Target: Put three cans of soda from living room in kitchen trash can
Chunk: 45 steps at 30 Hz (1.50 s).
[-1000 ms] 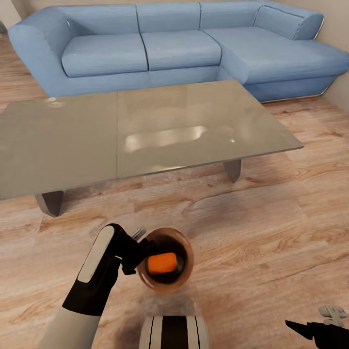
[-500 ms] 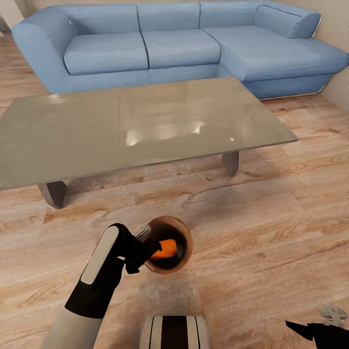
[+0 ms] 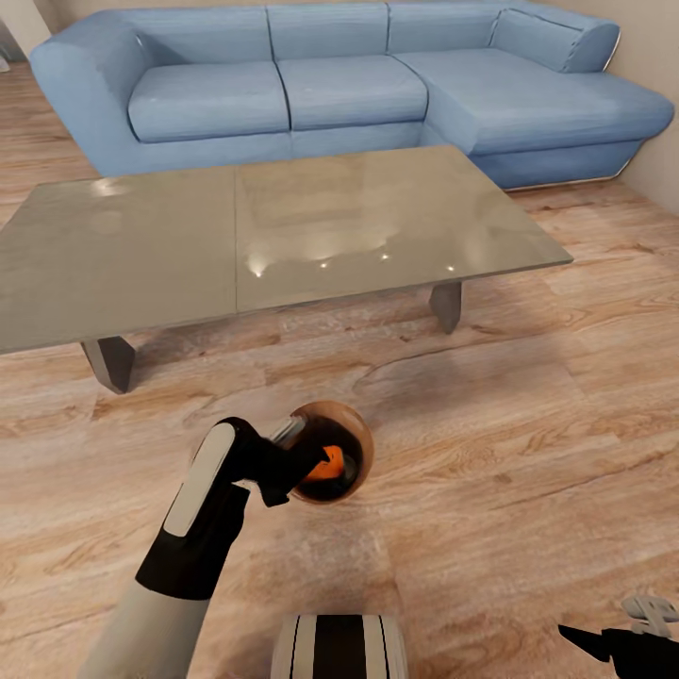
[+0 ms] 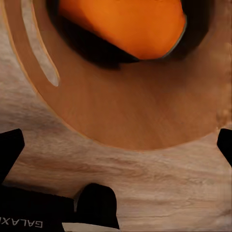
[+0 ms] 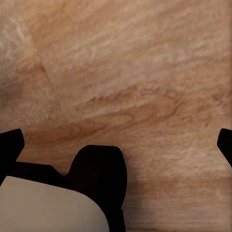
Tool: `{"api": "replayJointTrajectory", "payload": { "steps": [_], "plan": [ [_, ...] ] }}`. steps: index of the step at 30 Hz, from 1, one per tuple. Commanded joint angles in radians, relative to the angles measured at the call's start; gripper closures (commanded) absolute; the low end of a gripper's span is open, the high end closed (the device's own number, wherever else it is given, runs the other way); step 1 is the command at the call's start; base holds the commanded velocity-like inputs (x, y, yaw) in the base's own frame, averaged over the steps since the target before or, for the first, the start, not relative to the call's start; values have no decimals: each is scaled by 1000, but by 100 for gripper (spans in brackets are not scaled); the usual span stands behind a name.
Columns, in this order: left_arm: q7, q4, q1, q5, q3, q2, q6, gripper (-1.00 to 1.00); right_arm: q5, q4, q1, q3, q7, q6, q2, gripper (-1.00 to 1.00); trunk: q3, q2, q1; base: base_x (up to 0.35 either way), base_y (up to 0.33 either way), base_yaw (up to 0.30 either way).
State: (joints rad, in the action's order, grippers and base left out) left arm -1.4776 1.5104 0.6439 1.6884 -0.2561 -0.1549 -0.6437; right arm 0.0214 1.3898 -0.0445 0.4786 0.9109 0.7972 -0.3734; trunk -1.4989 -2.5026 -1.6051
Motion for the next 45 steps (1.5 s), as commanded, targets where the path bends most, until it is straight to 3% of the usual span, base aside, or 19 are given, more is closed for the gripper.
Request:
{"api": "replayJointTrajectory", "payload": {
  "steps": [1,5,12,19,29,37,42,44,45],
  "plan": [
    [18,0,7,0,-1,-7,-3,-100,0,0,0,0,0,0,0,-100,0,0,0,-4,0,0],
    [44,0,18,0,-20,-16,-6,-100,0,0,0,0,-1,-1,0,-100,0,0,0,-3,0,0],
    [65,1,40,-1,-96,-20,-8,-100,1,0,0,0,-1,-1,1,-100,4,0,0,0,0,0],
    [67,1,48,-1,-119,-20,-8,-100,1,0,0,1,-1,-2,0,-100,14,0,0,0,0,0],
    [66,1,49,-1,-281,-20,3,-100,1,0,0,1,-1,-35,1,-100,31,0,0,0,0,0],
    [62,1,49,-1,-333,-20,7,-100,1,-1,0,1,-1,-59,1,-100,44,0,0,0,0,0],
    [61,1,49,-1,-400,-20,8,-100,0,-1,0,0,-2,-62,1,-100,52,0,0,0,0,0],
    [61,1,49,-1,-449,-20,9,-100,0,-2,0,0,-3,-63,1,-100,56,0,0,0,0,0],
    [62,1,49,-1,-500,-20,16,-100,-2,-3,0,0,-5,-64,1,-100,57,0,0,0,0,0]
  ]
}}
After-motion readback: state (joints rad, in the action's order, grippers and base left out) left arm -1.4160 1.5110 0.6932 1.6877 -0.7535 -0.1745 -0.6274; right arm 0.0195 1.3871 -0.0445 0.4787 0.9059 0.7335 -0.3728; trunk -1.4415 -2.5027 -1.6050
